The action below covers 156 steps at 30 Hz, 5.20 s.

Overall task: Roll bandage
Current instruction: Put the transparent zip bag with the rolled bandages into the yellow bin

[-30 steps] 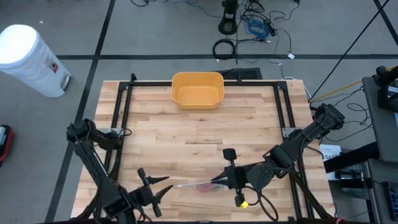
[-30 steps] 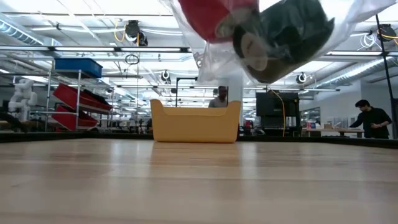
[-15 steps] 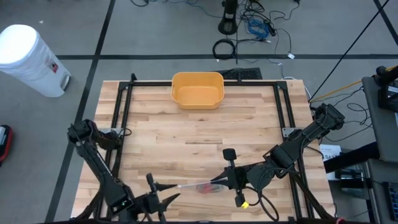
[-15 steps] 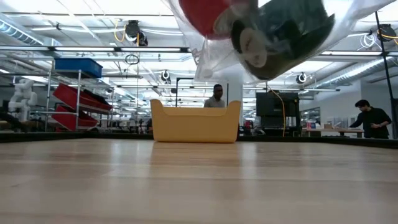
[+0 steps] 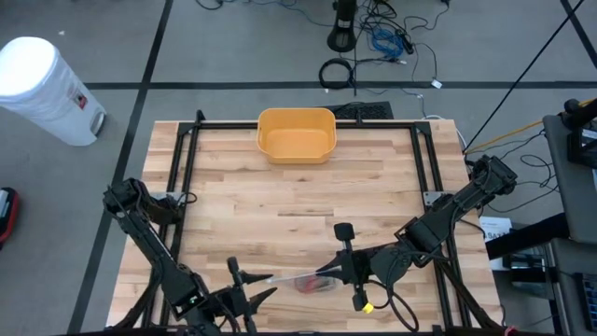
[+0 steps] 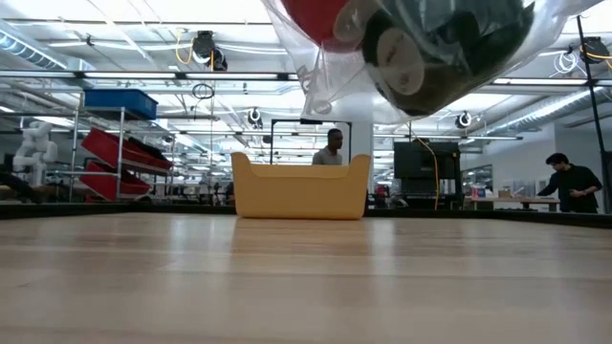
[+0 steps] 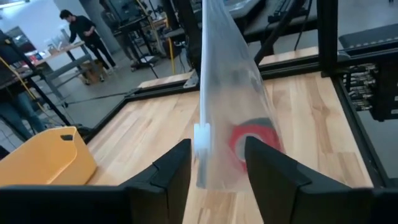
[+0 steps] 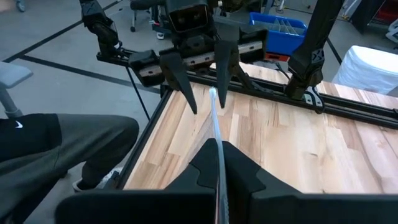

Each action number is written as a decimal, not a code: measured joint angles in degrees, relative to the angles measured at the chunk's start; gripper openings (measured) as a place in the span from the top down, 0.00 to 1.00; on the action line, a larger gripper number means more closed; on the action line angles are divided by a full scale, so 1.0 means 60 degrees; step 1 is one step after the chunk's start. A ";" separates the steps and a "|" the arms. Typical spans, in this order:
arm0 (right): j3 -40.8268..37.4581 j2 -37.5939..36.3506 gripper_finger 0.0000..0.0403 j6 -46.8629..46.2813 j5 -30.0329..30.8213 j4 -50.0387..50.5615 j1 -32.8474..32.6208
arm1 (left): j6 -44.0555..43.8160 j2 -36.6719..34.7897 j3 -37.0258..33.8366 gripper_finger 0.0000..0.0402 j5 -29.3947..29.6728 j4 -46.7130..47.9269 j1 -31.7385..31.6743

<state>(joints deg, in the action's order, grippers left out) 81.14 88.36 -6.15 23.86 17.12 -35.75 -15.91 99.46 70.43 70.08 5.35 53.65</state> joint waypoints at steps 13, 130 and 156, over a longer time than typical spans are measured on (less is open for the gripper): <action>-0.0003 0.0000 1.00 0.0252 0.0016 0.0084 0.0000 | 0.0579 -0.0006 0.0000 0.98 0.0491 -0.0050 0.0004; -0.0004 0.2040 0.98 0.3631 -0.9220 -0.1451 1.3593 | 0.5714 -0.1778 0.0051 0.91 -1.0610 0.1997 -1.5392; -0.0004 0.1360 0.63 0.3088 -0.8754 -0.1324 1.3458 | 0.6130 -0.2121 0.0051 0.73 -1.0700 0.1942 -1.5422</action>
<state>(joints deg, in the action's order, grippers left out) 81.12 96.51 12.38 -28.67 9.18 45.00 20.86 86.73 70.74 5.88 17.00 -38.88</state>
